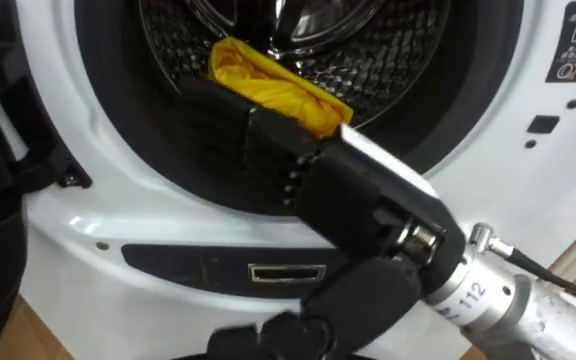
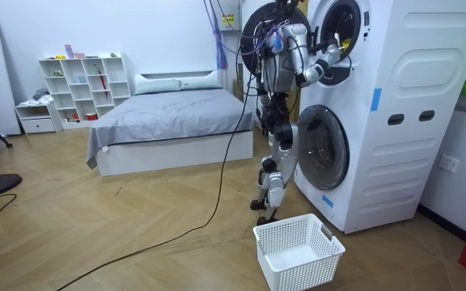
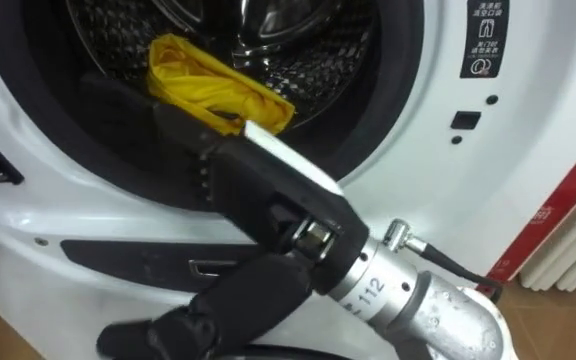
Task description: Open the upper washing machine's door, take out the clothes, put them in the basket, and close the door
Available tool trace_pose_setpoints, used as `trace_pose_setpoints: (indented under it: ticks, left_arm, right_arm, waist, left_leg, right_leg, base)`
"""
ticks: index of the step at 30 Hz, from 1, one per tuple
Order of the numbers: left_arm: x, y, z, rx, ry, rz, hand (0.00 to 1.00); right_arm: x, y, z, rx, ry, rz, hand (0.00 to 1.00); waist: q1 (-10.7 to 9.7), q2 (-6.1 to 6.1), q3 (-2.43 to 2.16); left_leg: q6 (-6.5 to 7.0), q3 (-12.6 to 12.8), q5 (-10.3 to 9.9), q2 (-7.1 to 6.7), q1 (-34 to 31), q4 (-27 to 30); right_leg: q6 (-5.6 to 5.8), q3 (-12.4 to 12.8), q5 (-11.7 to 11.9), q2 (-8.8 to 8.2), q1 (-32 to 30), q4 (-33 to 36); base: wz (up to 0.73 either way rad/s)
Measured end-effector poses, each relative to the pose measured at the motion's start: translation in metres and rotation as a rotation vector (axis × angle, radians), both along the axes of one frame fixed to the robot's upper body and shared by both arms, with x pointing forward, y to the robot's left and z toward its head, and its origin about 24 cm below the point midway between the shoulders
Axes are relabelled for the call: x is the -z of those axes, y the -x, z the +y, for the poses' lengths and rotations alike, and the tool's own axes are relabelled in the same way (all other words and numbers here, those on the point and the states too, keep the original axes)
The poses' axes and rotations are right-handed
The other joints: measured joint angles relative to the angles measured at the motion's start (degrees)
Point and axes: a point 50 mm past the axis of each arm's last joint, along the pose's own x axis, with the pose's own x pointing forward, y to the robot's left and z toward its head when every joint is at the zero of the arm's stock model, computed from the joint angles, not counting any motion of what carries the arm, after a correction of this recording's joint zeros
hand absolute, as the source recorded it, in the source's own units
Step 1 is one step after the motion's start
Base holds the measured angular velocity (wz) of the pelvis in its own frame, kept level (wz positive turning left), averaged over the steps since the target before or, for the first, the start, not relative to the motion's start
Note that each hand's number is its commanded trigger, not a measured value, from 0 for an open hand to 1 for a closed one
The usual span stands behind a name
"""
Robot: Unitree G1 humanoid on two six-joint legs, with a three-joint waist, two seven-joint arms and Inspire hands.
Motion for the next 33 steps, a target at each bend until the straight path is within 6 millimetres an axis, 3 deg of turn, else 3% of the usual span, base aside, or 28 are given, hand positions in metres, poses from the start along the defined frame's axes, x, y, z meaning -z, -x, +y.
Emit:
trace_pose_setpoints:
  ticks: [9, 18, 24, 30, 31, 33]
  left_arm:
    - [0.000, 0.007, -0.001, -0.003, -0.016, 0.010, 0.00]
    - [0.002, 0.011, -0.004, -0.011, -0.008, 0.026, 0.00]
    - [0.003, 0.019, -0.005, -0.055, -0.005, 0.054, 0.00]
    - [0.004, 0.024, -0.005, -0.060, -0.004, 0.068, 0.00]
    - [0.004, 0.024, -0.005, -0.060, -0.004, 0.068, 0.00]
    - [0.004, 0.022, -0.005, -0.059, -0.003, 0.064, 0.00]
  right_arm:
    - [-0.007, -0.008, -0.018, 0.201, -0.044, -0.012, 0.00]
    - [-0.008, -0.010, -0.018, 0.266, -0.065, -0.017, 0.00]
    - [-0.014, -0.014, -0.019, 0.313, -0.087, -0.033, 0.00]
    - [-0.020, -0.019, -0.019, 0.374, -0.088, -0.068, 0.00]
    - [-0.022, -0.021, -0.018, 0.390, -0.082, -0.078, 0.00]
    - [-0.023, -0.024, -0.019, 0.422, -0.074, -0.092, 0.00]
  waist:
    - [-0.9, 0.36, -0.17]
    - [-0.7, 0.97, -0.11]
    - [-0.7, 0.40, -0.37]
    - [-0.4, -0.61, -0.18]
    - [-0.6, -0.66, 0.14]
    - [-0.7, -1.05, 0.28]
  left_leg:
    - [0.61, -0.9, -0.4, -0.71, 0.1, 0.1]
    - [0.64, -1.6, -0.4, -0.78, -0.1, 0.0]
    - [0.65, -2.3, -0.4, -0.84, -0.7, 0.8]
    - [0.65, -2.6, -0.4, -0.87, -0.8, 1.0]
    - [0.65, -3.0, -0.4, -0.87, -0.8, 1.3]
    - [0.65, -3.1, -0.4, -0.90, -0.8, 1.5]
  right_leg:
    - [0.43, -0.8, -0.4, -0.48, 0.6, 0.1]
    - [0.52, -0.9, -0.4, -0.52, 0.7, 0.1]
    - [0.60, -1.6, -0.5, -0.65, 0.7, 0.1]
    - [0.60, -1.9, -0.5, -0.67, 0.8, 0.0]
    - [0.62, -2.4, -0.6, -0.76, 1.1, 0.0]
    - [0.76, -2.8, -0.8, -0.91, 1.3, 0.0]
  base:
    - [0.06]
    - [0.04]
    - [0.07]
    - [0.02]
    - [0.14]
    - [0.14]
